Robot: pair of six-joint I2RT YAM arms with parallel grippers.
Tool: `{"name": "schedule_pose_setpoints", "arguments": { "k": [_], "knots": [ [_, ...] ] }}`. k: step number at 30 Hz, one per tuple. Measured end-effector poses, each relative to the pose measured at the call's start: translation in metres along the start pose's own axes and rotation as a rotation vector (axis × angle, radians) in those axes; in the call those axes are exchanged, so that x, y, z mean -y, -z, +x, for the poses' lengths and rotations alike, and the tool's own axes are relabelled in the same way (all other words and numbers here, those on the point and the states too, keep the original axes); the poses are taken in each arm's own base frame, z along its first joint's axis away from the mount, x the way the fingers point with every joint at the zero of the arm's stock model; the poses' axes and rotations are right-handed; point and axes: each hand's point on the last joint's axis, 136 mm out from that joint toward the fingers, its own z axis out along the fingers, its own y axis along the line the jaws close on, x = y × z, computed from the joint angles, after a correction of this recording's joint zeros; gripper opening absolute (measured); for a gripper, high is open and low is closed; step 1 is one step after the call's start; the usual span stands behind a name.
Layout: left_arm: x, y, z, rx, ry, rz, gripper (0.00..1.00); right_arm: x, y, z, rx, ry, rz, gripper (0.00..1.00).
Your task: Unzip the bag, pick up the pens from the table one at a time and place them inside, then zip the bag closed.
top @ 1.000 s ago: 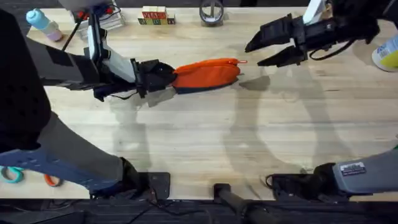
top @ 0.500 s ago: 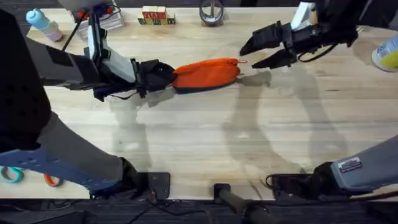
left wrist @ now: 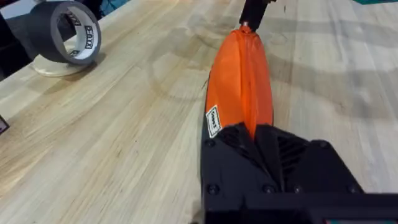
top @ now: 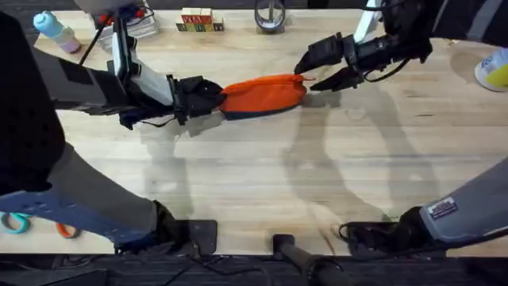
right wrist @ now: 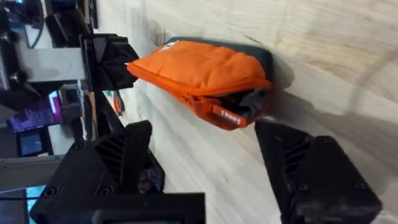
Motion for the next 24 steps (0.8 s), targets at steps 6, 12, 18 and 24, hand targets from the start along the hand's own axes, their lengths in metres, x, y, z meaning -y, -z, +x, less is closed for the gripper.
{"name": "schedule_pose_setpoints", "arguments": {
  "k": [6, 12, 18, 24],
  "knots": [
    [0.0, 0.0, 0.0, 0.0, 0.0, 0.0, 0.042, -0.007, -0.008, -0.005, 0.008, 0.025, -0.008, 0.996],
    [0.0, 0.0, 0.0, 0.0, 0.0, 0.0, 0.042, -0.017, -0.019, -0.008, 0.009, 0.049, -0.021, 0.997],
    [0.0, 0.0, 0.0, 0.0, 0.0, 0.0, 0.042, -0.022, -0.024, -0.009, 0.008, 0.029, -0.027, 0.997],
    [0.0, 0.0, 0.0, 0.0, 0.0, 0.0, 0.042, -0.03, -0.023, -0.01, 0.008, 0.017, -0.072, 0.996]
  ]
}}
